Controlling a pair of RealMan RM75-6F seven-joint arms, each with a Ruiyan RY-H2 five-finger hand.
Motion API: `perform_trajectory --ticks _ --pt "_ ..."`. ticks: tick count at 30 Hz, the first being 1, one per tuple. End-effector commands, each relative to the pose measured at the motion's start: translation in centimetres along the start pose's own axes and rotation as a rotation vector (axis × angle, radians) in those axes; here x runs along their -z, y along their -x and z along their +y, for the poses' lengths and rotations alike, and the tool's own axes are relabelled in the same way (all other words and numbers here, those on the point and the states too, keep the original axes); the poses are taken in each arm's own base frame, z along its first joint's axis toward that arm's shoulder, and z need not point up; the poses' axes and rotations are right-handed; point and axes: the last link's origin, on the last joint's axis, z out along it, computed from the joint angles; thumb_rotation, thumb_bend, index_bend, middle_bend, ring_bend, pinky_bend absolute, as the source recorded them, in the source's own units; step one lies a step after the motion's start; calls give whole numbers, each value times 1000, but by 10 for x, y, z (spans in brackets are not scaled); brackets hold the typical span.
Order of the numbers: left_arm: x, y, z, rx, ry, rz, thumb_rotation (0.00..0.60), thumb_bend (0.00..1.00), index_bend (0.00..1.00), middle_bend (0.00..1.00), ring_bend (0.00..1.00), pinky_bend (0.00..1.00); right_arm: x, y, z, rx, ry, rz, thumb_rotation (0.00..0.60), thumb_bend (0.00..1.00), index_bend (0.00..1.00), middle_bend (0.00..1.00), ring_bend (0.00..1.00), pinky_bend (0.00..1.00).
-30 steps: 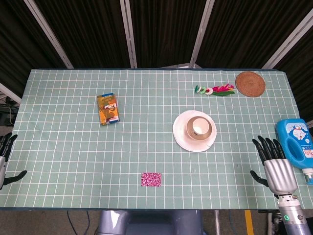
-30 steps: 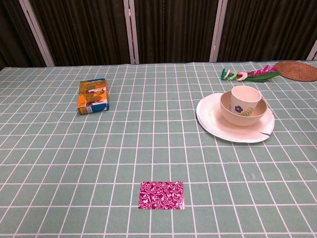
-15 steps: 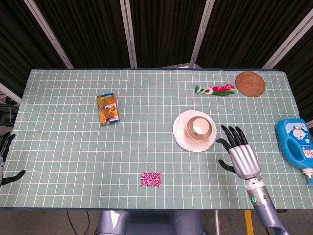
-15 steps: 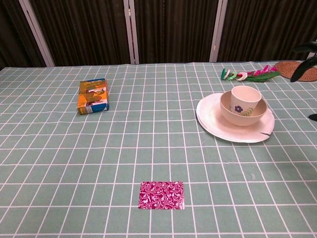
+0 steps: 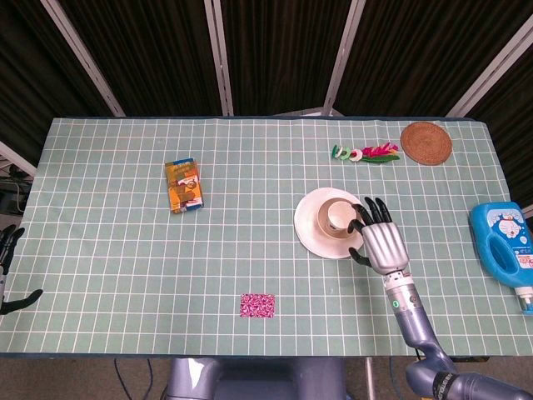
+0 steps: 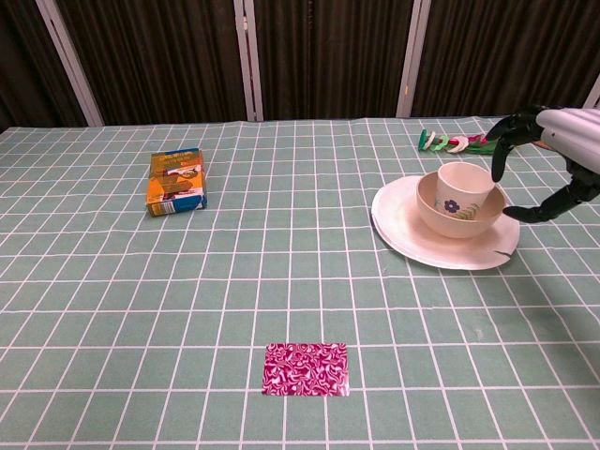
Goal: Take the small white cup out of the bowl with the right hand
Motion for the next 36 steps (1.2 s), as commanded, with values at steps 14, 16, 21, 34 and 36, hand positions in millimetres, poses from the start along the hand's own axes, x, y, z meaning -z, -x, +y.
perform_trajectory --ticks 14,16,21,34,36 --pt "0 -1 -2 9 -5 0 600 0 0 0 0 0 -25 13 1 -19 56 -36 600 213 508 173 0 0" --pt "-1 -1 -2 9 -6 -1 600 0 0 0 0 0 -29 14 -1 -25 56 -31 600 225 512 179 0 0" --pt "-1 -1 -3 12 -8 -4 600 0 0 0 0 0 -35 20 -1 -21 64 -36 600 242 517 184 0 0" --pt "0 -2 -4 21 -6 -4 600 0 0 0 0 0 -47 32 -1 -15 85 -45 600 315 548 205 0 0" --pt "0 -2 -4 23 -7 -4 600 0 0 0 0 0 -46 35 -1 -11 85 -52 600 340 555 209 0 0"
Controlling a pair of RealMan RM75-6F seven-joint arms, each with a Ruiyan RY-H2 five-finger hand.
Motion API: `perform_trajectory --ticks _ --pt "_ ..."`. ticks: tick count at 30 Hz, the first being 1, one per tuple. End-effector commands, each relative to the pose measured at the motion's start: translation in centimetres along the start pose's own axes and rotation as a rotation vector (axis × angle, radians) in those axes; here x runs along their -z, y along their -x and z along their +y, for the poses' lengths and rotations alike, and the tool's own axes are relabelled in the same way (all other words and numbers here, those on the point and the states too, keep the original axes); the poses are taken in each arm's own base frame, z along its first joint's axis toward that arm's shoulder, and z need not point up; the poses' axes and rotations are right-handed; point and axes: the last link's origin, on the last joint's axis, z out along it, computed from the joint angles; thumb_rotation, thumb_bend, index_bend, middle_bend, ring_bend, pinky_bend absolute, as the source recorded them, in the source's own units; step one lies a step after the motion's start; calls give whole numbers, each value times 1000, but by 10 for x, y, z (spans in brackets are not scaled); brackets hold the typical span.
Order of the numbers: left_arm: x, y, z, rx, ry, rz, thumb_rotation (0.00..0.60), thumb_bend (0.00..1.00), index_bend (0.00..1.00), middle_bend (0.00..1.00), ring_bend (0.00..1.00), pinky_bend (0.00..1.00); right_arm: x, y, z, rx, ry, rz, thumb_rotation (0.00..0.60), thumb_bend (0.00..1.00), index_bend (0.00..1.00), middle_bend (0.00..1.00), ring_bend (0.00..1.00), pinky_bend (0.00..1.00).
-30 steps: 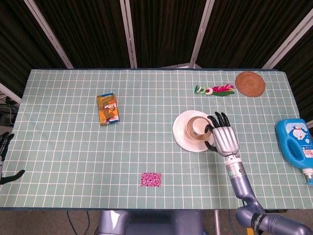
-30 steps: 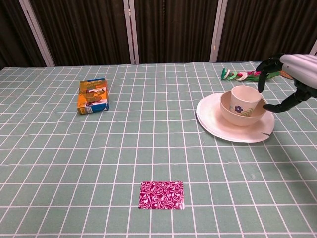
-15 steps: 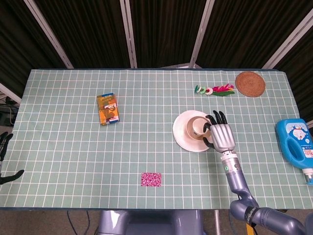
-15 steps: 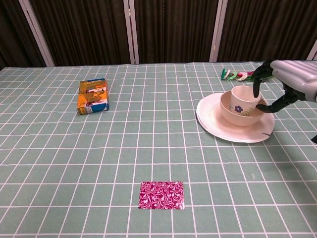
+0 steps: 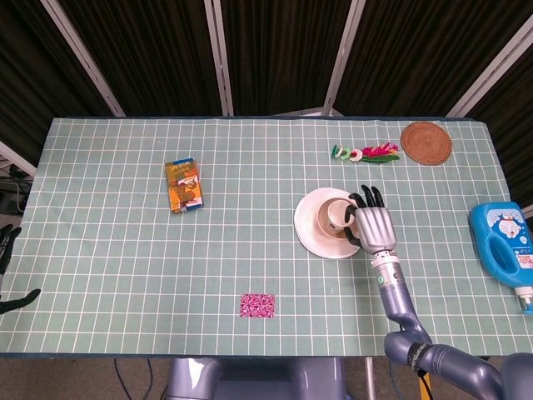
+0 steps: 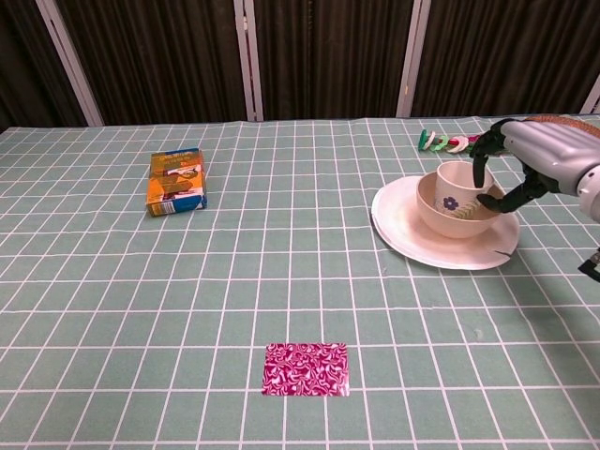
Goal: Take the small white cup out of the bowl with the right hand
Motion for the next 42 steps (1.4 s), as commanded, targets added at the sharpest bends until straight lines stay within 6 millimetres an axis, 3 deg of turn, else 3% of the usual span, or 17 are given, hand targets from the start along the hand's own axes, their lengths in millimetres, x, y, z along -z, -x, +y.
perform_trajectory --ticks 1,10,20,25,32,36,42 --pt "0 0 0 1 -1 0 600 0 0 0 0 0 0 4 -1 4 -1 -8 600 354 559 210 0 0" --pt "0 0 0 -2 -1 -2 600 0 0 0 0 0 3 3 -5 -3 -22 12 600 437 622 234 0 0" --pt "0 0 1 -3 0 0 600 0 0 0 0 0 14 -44 3 -11 -42 148 600 441 629 235 0 0" --pt "1 0 1 -6 -1 2 600 0 0 0 0 0 27 -63 32 38 12 194 600 433 632 238 0 0" --pt "2 2 5 -20 7 1 600 0 0 0 0 0 45 -66 84 92 144 159 600 425 637 241 0 0" --pt "1 3 7 -30 8 -2 600 0 0 0 0 0 58 -53 110 132 206 70 600 419 637 241 0 0" --pt "2 4 8 -35 7 0 600 0 0 0 0 0 66 -23 122 109 244 -26 600 414 637 241 0 0"
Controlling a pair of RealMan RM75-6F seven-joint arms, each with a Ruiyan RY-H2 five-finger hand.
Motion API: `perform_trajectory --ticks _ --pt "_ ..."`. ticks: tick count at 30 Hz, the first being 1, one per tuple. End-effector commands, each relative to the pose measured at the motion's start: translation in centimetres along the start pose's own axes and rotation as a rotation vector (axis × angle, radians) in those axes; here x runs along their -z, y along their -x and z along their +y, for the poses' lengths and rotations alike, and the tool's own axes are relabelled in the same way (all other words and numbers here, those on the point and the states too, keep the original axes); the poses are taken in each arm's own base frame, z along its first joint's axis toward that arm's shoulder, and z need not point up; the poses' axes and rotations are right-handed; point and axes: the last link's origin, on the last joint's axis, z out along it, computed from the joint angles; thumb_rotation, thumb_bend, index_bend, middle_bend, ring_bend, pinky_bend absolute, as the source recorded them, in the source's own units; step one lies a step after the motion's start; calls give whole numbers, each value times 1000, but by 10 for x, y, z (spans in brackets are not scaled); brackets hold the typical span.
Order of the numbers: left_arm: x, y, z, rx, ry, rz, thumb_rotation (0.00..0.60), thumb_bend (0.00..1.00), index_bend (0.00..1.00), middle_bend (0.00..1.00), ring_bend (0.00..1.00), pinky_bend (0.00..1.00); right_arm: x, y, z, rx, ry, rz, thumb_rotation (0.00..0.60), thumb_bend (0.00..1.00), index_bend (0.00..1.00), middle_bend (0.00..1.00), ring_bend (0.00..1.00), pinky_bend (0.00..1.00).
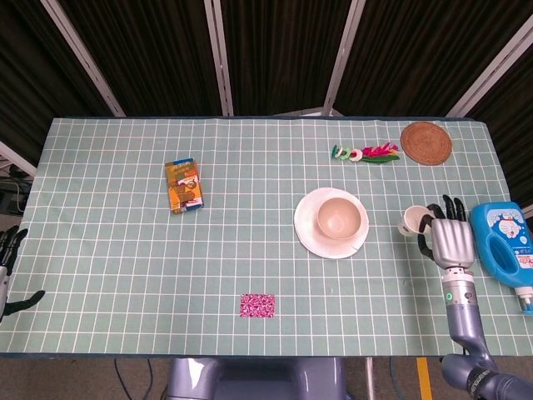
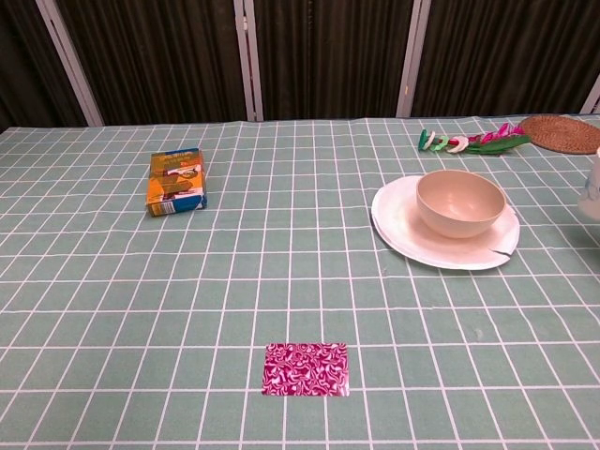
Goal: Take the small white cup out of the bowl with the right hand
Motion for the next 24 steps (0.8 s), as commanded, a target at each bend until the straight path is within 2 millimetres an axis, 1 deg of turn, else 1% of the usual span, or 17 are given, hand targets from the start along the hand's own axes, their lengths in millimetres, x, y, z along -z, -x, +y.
perform_trajectory --ticks 1,6,9,11,12,13,14,15,17,19,20,21,24 --pt "0 0 0 -1 -3 -2 600 0 0 0 0 0 3 18 3 -7 14 -51 600 414 637 241 0 0" --pt "-1 0 -1 2 -4 -4 600 0 0 0 0 0 2 26 0 -2 13 -67 600 404 637 241 0 0" --pt "-1 0 -2 6 -5 -2 600 0 0 0 0 0 3 28 -1 2 11 -79 600 378 637 241 0 0" --pt "-1 -1 -2 8 -5 0 600 0 0 0 0 0 4 28 -1 4 8 -83 600 344 626 211 0 0" --pt "-1 -1 -2 8 -4 0 600 0 0 0 0 0 4 28 -1 3 8 -84 600 321 591 166 0 0" --pt "-1 -1 -2 9 -4 1 600 0 0 0 0 0 4 28 -1 2 6 -85 600 296 526 108 0 0" --pt "-1 -1 -2 9 -4 2 600 0 0 0 0 0 5 26 -2 -3 4 -82 600 283 463 71 0 0" --pt "-1 -1 -2 10 -3 2 600 0 0 0 0 0 6 25 -2 -8 1 -77 600 263 366 31 0 0" --pt "-1 -1 -2 10 -3 2 600 0 0 0 0 0 7 20 -2 -22 0 -58 600 229 185 0 0 0" --pt "-1 -1 -2 10 -2 3 600 0 0 0 0 0 10 14 -2 -33 -4 -38 600 213 77 0 0 0" --pt "-1 -1 -2 9 -1 3 600 0 0 0 0 0 13 8 -1 -45 -7 -14 600 208 35 0 0 0" --pt "-1 -1 -2 9 0 4 600 0 0 0 0 0 17 4 0 -50 -12 -1 600 205 18 0 0 0" --pt "0 -1 -2 10 -1 5 600 0 0 0 0 0 26 -3 3 -48 -21 21 600 196 0 0 0 0"
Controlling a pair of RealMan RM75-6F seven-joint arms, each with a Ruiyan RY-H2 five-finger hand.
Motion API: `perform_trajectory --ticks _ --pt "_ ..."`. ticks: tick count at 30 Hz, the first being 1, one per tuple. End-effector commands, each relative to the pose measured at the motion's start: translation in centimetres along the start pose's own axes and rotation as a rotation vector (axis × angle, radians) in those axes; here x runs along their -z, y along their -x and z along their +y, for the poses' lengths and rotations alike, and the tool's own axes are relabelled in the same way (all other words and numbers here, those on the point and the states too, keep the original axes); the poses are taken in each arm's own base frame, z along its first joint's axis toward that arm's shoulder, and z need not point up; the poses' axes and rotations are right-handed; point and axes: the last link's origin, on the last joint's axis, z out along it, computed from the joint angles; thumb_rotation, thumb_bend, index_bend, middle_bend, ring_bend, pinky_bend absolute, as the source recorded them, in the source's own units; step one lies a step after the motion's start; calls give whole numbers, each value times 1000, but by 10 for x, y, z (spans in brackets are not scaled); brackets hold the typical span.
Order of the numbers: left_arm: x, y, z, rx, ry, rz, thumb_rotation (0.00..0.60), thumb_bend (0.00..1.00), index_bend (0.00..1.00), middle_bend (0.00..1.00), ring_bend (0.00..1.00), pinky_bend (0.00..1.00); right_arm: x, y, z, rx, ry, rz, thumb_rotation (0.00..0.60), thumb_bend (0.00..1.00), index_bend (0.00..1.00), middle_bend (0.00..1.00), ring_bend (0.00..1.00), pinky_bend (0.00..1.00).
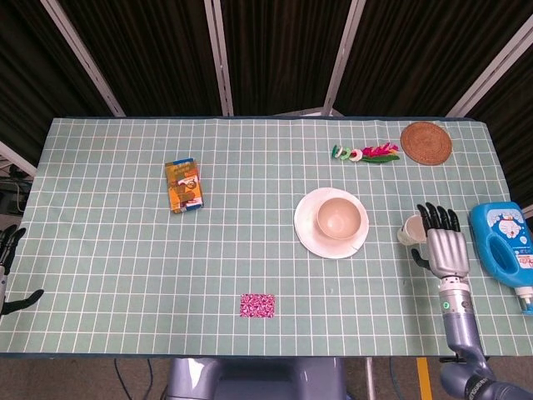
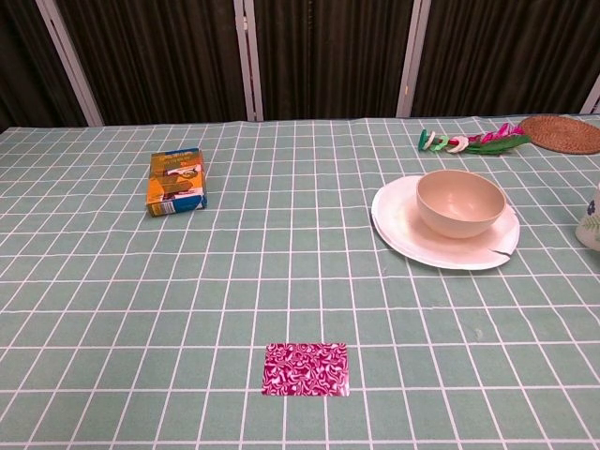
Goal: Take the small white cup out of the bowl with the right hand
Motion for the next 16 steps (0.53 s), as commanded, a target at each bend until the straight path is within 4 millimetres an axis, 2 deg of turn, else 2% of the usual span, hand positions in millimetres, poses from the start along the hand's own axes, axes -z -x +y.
perform_trajectory --ticks 1,11,16 --pt "0 0 0 1 -1 1 600 0 0 0 0 0 14 -10 6 -8 -10 32 600 191 0 0 0 0" --pt "-1 2 0 -11 6 -5 600 0 0 0 0 0 61 -20 30 1 -54 60 600 140 0 0 0 0" --pt "0 3 2 -13 12 5 600 0 0 0 0 0 68 -27 32 11 -81 77 600 123 0 0 0 0"
